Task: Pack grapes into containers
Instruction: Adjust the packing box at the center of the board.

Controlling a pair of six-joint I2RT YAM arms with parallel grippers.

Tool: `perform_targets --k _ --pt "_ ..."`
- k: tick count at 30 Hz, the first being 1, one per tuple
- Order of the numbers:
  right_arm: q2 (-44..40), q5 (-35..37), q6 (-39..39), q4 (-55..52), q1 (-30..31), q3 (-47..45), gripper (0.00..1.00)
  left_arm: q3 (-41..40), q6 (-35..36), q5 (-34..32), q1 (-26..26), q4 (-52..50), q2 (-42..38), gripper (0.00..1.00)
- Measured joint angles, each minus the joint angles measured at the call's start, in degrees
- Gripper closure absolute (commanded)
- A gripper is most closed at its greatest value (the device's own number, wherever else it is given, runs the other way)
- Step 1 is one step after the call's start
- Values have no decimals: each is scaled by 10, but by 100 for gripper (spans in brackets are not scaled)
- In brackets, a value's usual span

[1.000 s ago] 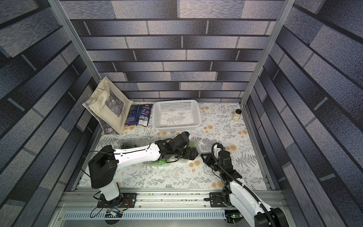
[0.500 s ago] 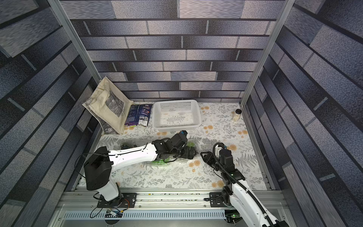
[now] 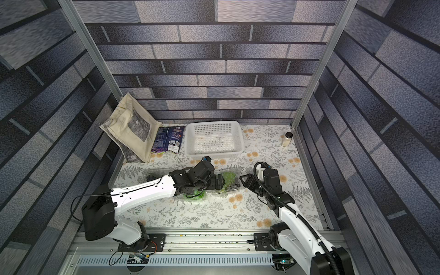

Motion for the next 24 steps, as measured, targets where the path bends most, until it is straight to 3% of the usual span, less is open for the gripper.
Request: perform_targets --k 8,24 --pt "-2 0 -29 -21 -13 26 36 21 0 11 7 4 79 7" --pt "-91 17 -60 -120 -28 26 34 155 29 51 24 32 200 8"
